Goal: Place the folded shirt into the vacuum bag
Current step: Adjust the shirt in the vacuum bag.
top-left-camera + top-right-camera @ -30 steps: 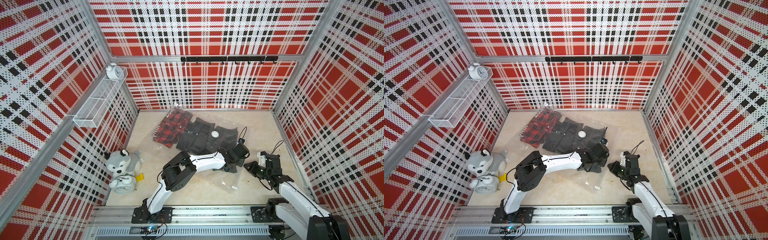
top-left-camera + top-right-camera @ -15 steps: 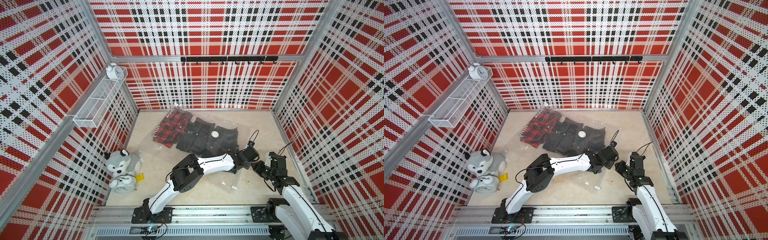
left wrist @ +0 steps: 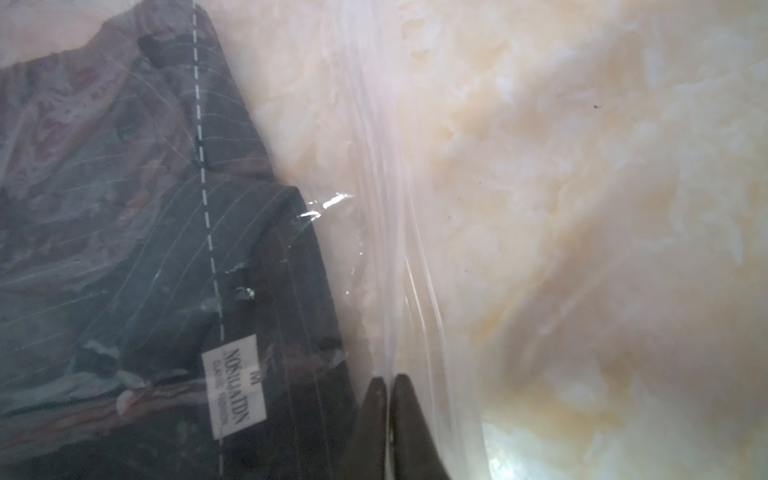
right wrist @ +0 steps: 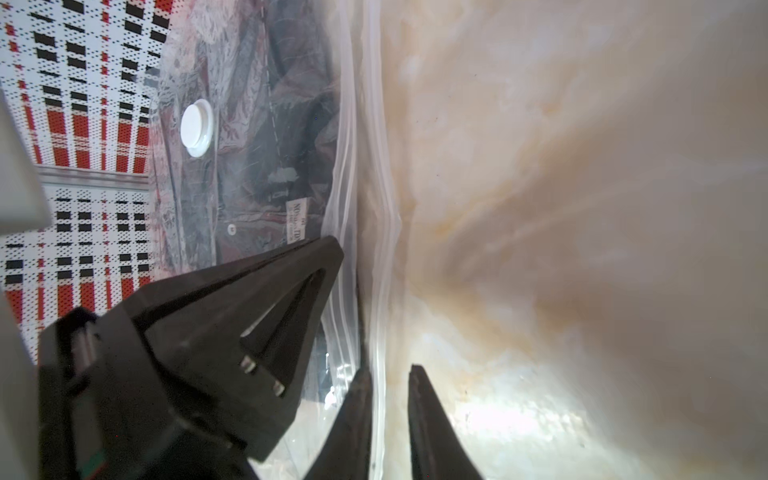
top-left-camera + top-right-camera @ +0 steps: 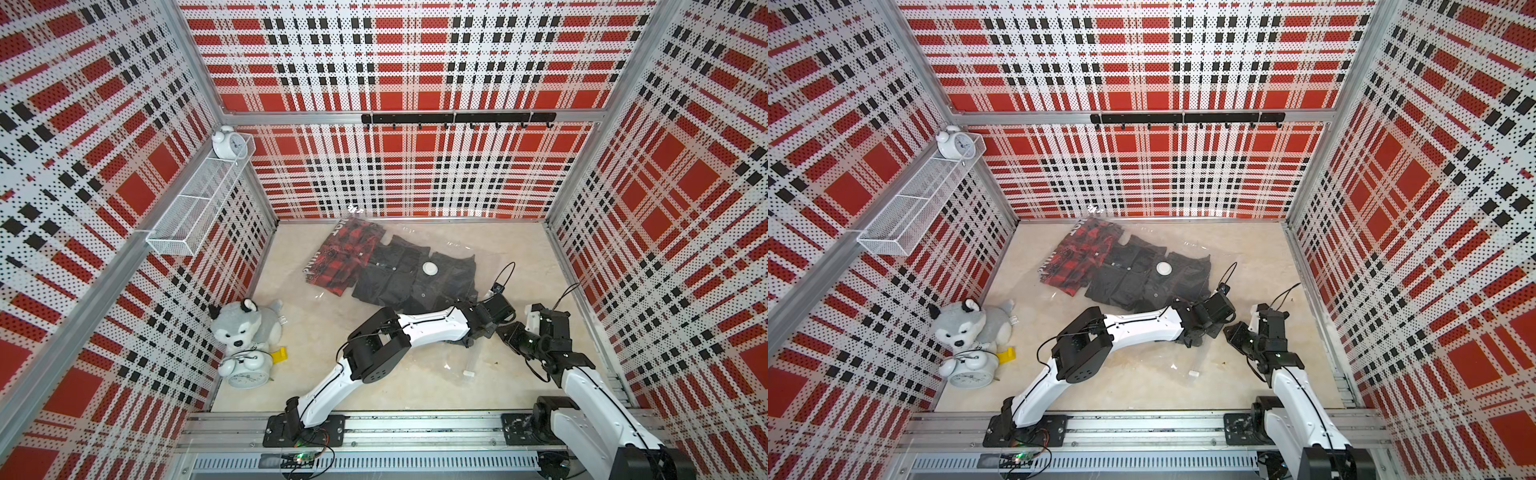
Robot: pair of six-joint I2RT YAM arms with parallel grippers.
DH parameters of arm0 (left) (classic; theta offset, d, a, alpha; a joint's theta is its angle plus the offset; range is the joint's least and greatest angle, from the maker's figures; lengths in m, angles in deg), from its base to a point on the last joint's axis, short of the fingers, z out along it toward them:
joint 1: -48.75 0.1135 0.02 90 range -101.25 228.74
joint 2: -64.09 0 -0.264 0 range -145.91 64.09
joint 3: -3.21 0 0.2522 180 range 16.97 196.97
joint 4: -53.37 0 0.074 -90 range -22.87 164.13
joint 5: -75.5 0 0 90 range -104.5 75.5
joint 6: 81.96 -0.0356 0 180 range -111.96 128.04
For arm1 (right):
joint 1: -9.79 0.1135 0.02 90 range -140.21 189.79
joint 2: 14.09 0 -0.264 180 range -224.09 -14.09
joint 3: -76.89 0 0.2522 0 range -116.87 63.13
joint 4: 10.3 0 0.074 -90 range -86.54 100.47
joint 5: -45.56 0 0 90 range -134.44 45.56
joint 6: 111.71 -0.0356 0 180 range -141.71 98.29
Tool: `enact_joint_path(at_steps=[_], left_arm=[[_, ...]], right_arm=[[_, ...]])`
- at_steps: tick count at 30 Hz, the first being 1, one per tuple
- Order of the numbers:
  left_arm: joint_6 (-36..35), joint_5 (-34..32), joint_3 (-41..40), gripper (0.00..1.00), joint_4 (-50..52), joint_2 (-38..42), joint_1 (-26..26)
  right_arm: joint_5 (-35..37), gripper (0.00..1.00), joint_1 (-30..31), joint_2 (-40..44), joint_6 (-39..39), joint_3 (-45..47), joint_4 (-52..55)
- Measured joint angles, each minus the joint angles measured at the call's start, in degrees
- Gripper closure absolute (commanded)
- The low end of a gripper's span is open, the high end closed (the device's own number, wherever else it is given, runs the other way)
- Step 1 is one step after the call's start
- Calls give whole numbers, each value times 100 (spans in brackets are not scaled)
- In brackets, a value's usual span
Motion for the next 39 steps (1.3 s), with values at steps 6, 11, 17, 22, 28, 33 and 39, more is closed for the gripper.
enact_joint_path(at_steps=[6, 11, 17, 22, 28, 33, 39], left_arm=[[68, 42, -44, 100, -44, 94, 101], [199, 205, -289, 100, -221, 348, 177], [306, 396, -474, 100, -413, 658, 240], [361, 487, -511, 100, -538, 780, 251], [391, 570, -658, 100, -675, 835, 256], [455, 610, -828, 100, -772, 914, 260], [564, 654, -1099, 100, -1012, 1115, 262]], right_arm=[[-341, 82, 243, -304, -52, 44, -422], [-466, 85, 542, -737, -166, 44, -772], [-575, 87, 772, -1158, -330, 44, -1239], [-492, 86, 901, -1099, -365, 31, -1178], [-26, 83, 905, -256, -295, -190, -363], [249, 85, 949, 15, -155, -568, 94], [173, 92, 1360, -503, -199, -564, 2]])
